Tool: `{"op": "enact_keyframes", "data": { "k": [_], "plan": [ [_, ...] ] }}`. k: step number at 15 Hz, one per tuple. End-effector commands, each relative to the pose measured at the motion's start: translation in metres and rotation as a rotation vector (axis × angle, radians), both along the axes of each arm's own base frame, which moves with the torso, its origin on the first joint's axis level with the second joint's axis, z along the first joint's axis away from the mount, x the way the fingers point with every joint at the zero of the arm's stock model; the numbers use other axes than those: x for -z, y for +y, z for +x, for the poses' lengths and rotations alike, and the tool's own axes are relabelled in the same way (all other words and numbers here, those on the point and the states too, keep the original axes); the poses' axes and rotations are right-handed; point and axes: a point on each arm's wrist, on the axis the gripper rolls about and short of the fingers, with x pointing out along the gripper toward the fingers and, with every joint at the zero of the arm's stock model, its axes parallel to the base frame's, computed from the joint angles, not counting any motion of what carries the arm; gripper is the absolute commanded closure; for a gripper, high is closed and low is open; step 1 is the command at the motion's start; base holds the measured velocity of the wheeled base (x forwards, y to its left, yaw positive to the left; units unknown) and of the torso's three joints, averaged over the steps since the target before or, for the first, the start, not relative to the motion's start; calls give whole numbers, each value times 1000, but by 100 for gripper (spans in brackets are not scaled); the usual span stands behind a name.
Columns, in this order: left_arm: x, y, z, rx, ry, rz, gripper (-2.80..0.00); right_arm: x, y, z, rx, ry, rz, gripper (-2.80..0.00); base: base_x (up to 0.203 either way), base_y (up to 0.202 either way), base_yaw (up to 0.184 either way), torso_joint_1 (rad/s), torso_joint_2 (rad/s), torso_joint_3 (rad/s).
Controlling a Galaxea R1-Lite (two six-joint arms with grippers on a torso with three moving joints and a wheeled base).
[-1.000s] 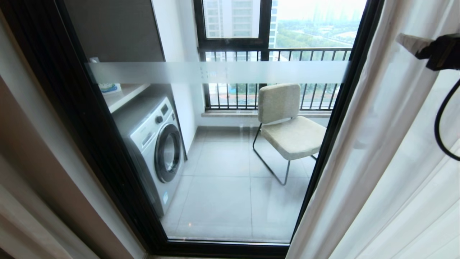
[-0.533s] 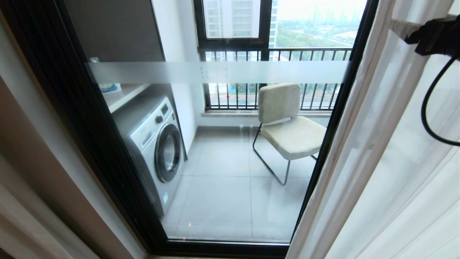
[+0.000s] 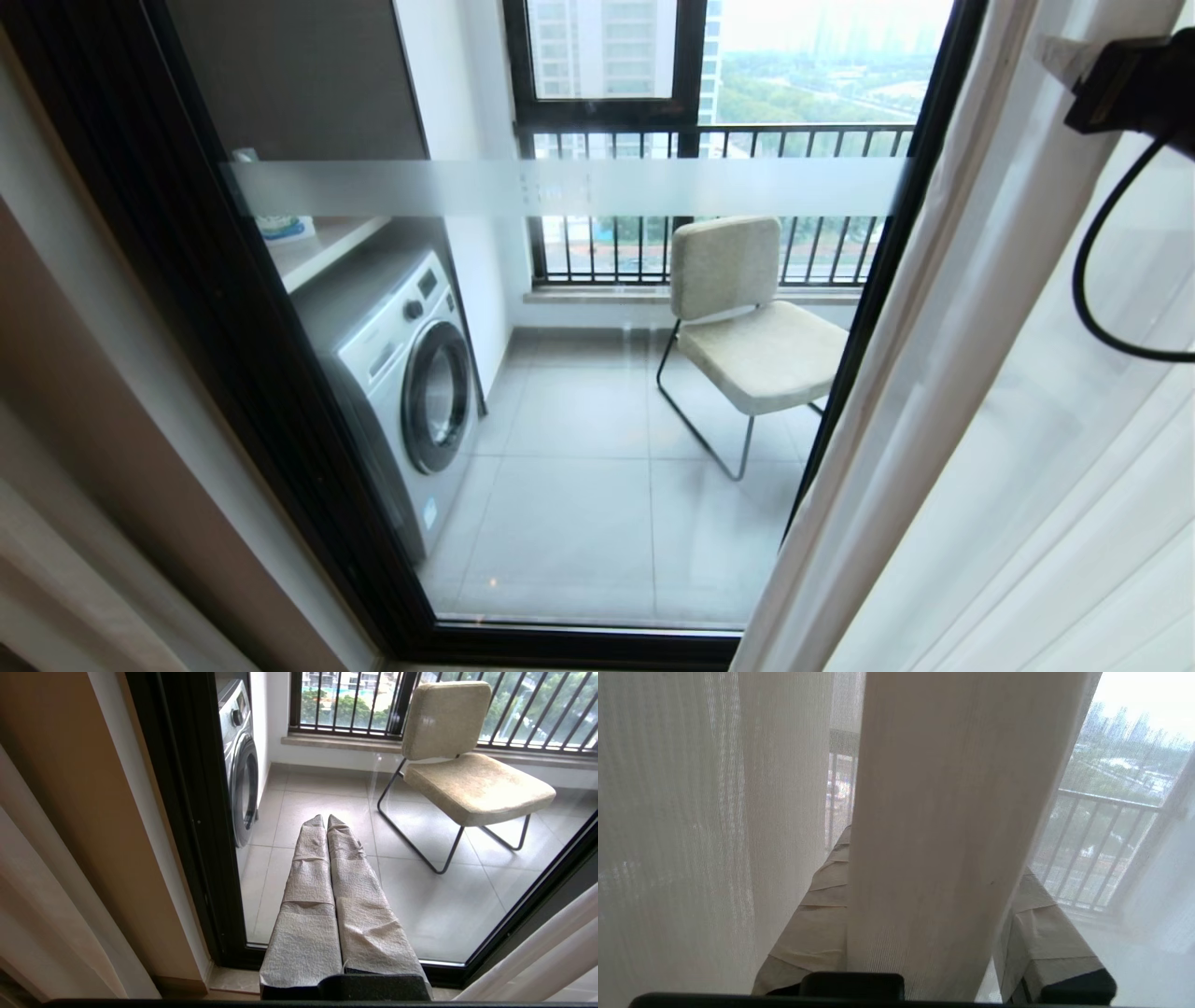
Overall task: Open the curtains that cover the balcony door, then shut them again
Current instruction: Pull the inner curtains open on both sides
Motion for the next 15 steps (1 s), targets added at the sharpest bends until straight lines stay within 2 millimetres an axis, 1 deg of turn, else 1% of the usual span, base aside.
{"op": "enact_keyframes", "data": {
  "k": [1, 7, 10, 14, 15],
  "plan": [
    [0, 0, 0, -1, -1, -1, 0, 4, 0, -1, 0, 3, -2, 0, 0, 0, 0, 0, 0, 0],
    [0, 0, 0, -1, -1, -1, 0, 6, 0, 2, 28, 3, 9, 0, 0, 0, 0, 0, 0, 0],
    [0, 0, 0, -1, -1, -1, 0, 5, -1, -1, 36, 3, 10, 0, 0, 0, 0, 0, 0, 0],
    [0, 0, 0, -1, -1, -1, 0, 5, -3, -4, 102, 10, 32, 0, 0, 0, 0, 0, 0, 0],
    [0, 0, 0, -1, -1, -1, 0, 5, -4, -9, 105, 9, 33, 0, 0, 0, 0, 0, 0, 0]
  ]
}}
